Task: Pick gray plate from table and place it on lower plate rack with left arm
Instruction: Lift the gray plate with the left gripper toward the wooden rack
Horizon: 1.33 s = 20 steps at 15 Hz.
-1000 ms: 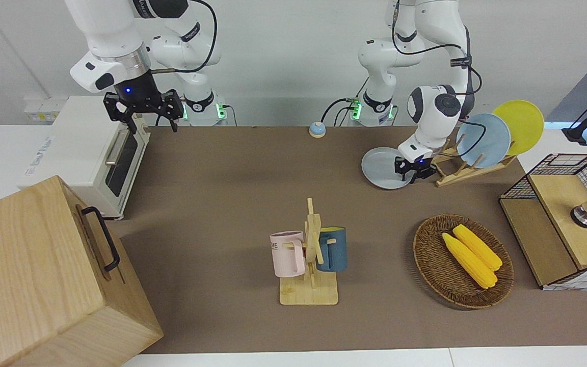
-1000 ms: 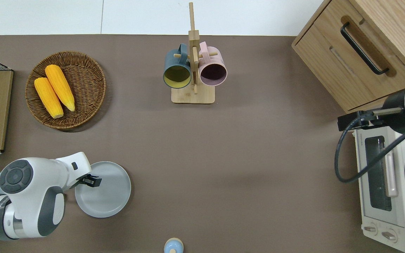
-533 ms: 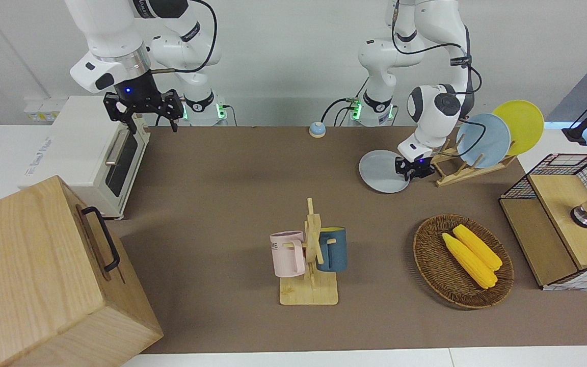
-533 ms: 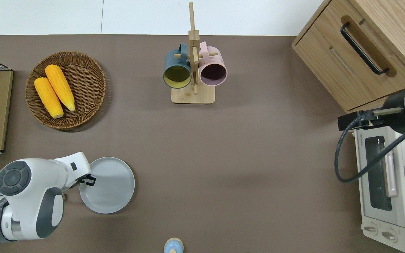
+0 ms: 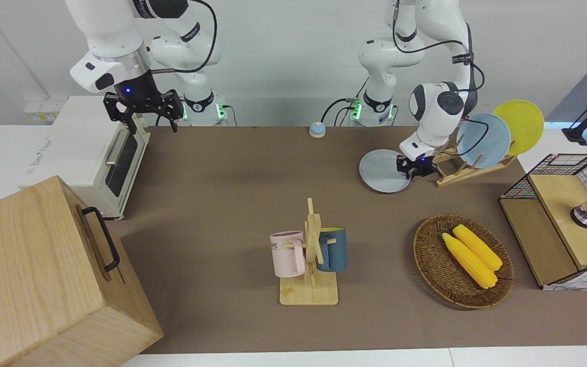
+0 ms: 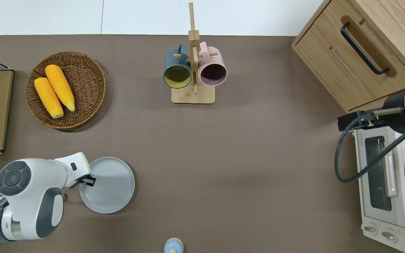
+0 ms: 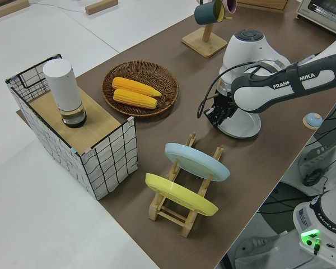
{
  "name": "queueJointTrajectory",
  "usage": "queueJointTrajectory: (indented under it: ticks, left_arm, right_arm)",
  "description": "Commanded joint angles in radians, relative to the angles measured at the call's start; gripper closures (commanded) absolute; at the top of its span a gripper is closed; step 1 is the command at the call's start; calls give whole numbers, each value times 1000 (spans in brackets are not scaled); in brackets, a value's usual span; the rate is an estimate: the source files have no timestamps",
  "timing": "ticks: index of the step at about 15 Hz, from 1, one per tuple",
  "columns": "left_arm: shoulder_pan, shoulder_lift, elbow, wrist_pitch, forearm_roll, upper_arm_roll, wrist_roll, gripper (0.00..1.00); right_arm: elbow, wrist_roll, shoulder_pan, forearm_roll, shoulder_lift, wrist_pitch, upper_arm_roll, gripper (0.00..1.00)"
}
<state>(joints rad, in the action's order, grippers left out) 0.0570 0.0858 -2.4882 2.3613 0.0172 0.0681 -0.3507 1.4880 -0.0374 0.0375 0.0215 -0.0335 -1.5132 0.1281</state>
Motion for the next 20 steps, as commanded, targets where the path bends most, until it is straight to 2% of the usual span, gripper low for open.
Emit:
queueJointTrajectory:
  ticks: [1,9,15,20]
  left_arm:
    - [0,44,71,-148,17,-11,-8,1000]
    - [6,129,183,-376,15,-14,-5,1000]
    - [4,175,296,-554,18,-42,-2,1000]
    - [7,235,316,-577,55,-73,12,1000]
  right_arm:
    - [-20,-13,22,3,-9,16,21,17]
    - [-21,-13,22,3,-9,16,21,17]
    - [-21,-13,22,3,-9,16,21,17]
    - [-20,-13,22,3,-9,16,21,17]
